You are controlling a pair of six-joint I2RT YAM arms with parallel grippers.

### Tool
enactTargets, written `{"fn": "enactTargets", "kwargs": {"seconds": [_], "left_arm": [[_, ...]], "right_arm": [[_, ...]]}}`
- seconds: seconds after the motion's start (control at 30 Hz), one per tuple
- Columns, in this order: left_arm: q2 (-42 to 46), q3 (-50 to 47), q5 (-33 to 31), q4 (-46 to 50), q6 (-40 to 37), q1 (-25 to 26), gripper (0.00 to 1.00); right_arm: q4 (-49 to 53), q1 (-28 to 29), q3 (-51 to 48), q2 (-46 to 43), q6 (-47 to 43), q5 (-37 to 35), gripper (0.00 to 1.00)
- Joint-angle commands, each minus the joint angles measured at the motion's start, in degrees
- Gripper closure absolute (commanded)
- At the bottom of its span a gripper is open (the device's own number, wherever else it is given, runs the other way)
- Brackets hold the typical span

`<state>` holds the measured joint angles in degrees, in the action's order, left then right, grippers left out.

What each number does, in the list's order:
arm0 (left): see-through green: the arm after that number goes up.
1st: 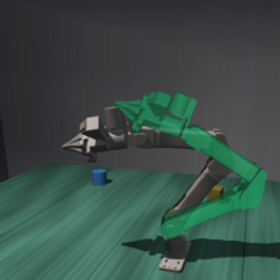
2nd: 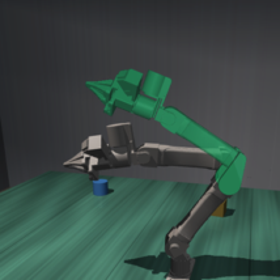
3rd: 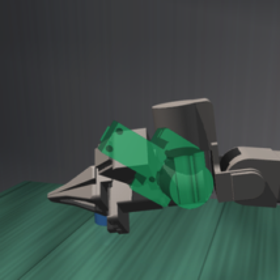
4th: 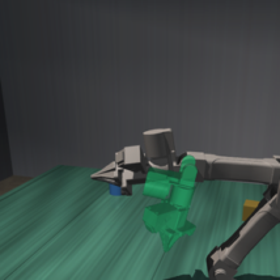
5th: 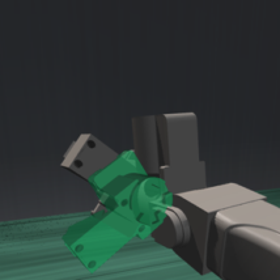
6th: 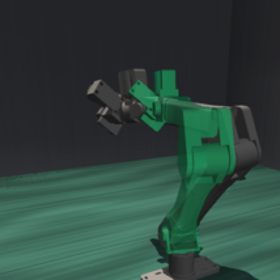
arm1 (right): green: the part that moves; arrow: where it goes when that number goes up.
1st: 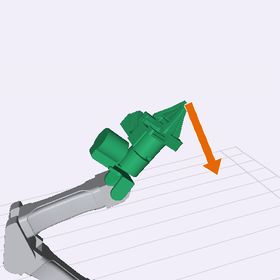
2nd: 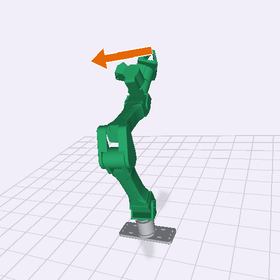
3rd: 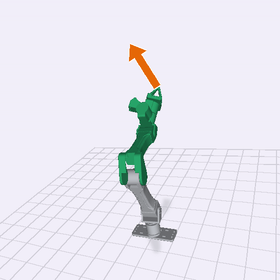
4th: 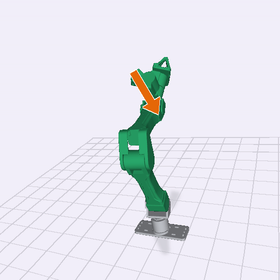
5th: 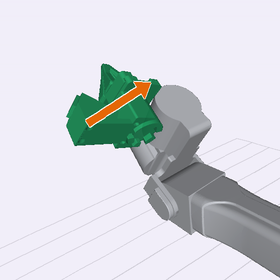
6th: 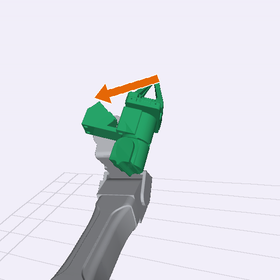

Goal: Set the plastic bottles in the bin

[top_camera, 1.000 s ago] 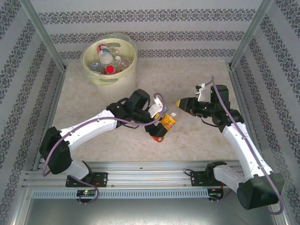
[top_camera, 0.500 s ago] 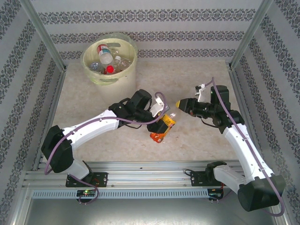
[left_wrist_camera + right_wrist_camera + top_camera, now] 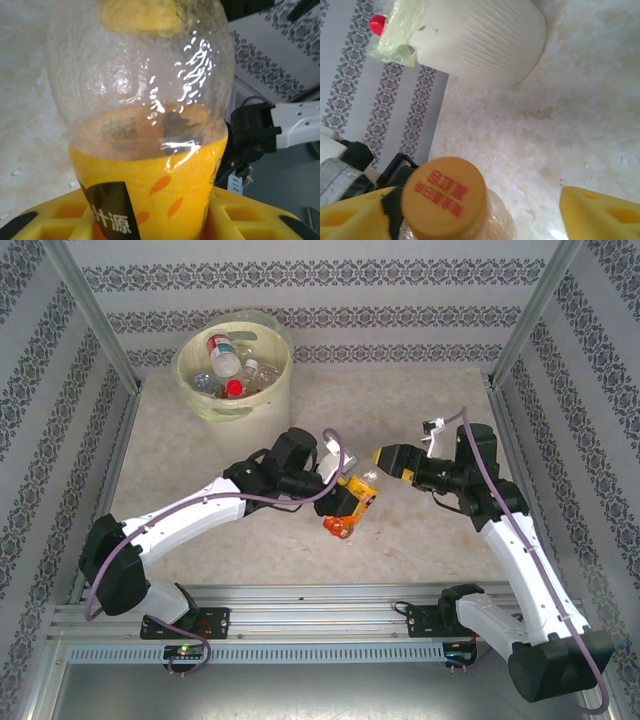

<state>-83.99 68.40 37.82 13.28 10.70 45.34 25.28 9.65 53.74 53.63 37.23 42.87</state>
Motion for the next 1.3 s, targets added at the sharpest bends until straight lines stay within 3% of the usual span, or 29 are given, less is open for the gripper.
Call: {"fn": "enactTargets", "kwargs": {"seconds": [0.0,0.13,0.33,0.7,1.0,1.27], "left_arm": [[3.09,-0.69,-0.59,-4.66,5.10,-1.32,0.60],[5.35,0.52,-3.41,-1.11,6.69,-3.50,0.60],[8.04,8.91,-16.38,11.38,6.94,-7.58,0.60],[2.72,35.30,-36.42,32.86,5.31,-16.83,0.59],[-10.02,53.86,-37.37,40.10,7.52,-28.75,0.59],[-27.71,78.02,-36.10,48.94,5.14,-32.80,0.57]], "right_arm": [[-1.46,0.24,1.03,-4.82,-0.08,-0.77,0.02],[-1.36,0.37,2.80,-9.60,-2.39,-1.04,0.02],[1.33,0.63,9.85,-13.55,-5.05,-3.03,0.02],[0.91,1.07,15.22,-13.70,-4.84,-4.03,0.02],[2.32,1.50,16.09,-12.84,-5.97,-4.36,0.02],[5.28,1.51,16.23,-13.10,-7.96,-5.72,0.02]]}}
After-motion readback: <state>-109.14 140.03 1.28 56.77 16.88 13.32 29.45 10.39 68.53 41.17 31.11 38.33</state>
